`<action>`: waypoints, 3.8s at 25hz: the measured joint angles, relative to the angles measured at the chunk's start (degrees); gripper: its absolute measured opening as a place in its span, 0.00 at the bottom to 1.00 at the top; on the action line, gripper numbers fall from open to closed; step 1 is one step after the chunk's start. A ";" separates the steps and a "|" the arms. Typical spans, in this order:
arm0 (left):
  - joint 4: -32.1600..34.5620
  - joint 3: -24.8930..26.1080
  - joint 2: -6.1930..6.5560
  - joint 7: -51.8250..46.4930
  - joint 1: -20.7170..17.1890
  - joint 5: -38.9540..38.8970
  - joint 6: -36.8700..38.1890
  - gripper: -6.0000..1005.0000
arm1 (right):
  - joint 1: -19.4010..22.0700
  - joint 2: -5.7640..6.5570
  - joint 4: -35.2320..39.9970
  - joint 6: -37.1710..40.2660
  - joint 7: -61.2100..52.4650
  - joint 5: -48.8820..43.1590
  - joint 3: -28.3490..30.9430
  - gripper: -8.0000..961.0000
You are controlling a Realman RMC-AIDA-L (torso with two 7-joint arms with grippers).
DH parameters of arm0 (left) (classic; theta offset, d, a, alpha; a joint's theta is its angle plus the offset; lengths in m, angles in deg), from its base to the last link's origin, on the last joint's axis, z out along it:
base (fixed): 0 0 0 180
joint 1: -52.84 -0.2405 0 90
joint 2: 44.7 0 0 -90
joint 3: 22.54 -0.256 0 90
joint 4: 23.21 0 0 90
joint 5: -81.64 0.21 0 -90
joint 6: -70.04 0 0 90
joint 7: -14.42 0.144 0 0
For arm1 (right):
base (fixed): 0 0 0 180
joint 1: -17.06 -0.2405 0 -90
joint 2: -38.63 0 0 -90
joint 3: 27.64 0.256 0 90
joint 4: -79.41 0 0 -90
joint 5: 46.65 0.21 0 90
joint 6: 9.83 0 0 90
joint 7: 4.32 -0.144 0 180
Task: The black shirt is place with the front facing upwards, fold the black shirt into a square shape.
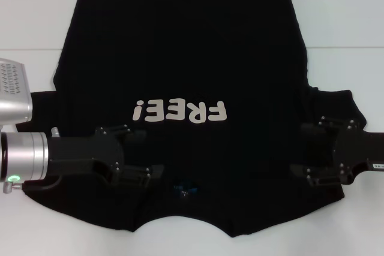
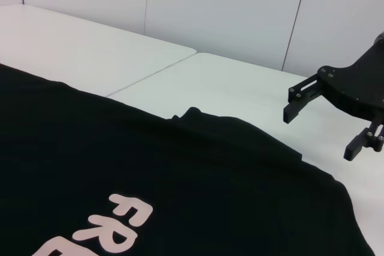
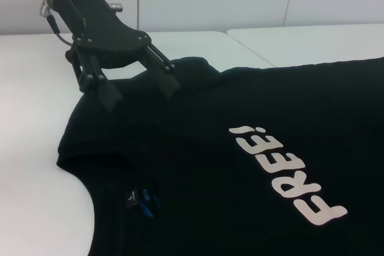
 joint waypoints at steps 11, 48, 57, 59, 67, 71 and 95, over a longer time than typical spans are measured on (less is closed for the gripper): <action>-0.17 0.01 0.00 -0.14 -0.06 1.29 0.30 0.93 | 0.00 0.00 0.00 -0.20 0.00 0.13 0.43 0.97; -3.54 15.01 11.80 -70.83 1.41 15.27 -12.33 0.93 | -0.09 -0.18 0.00 -0.34 -6.20 0.39 2.62 0.96; -5.65 14.94 11.66 -71.69 1.71 17.59 -18.09 0.93 | -0.09 -0.02 0.00 -0.26 -6.67 0.38 2.64 0.96; -6.18 14.94 11.60 -71.60 1.80 17.62 -18.51 0.93 | -0.09 -0.02 0.00 -0.28 -6.68 0.35 2.57 0.96; -6.88 14.94 11.25 -71.40 1.92 17.66 -18.77 0.93 | -0.08 0.00 0.00 -0.14 -6.68 0.26 2.39 0.96; -7.32 14.95 11.17 -71.35 1.92 17.67 -19.01 0.93 | -0.09 0.00 0.00 -0.14 -6.68 0.25 2.30 0.96; -7.06 14.13 11.13 -70.67 2.11 17.67 -20.22 0.93 | -0.08 0.00 0.00 -0.22 -6.68 0.26 2.36 0.96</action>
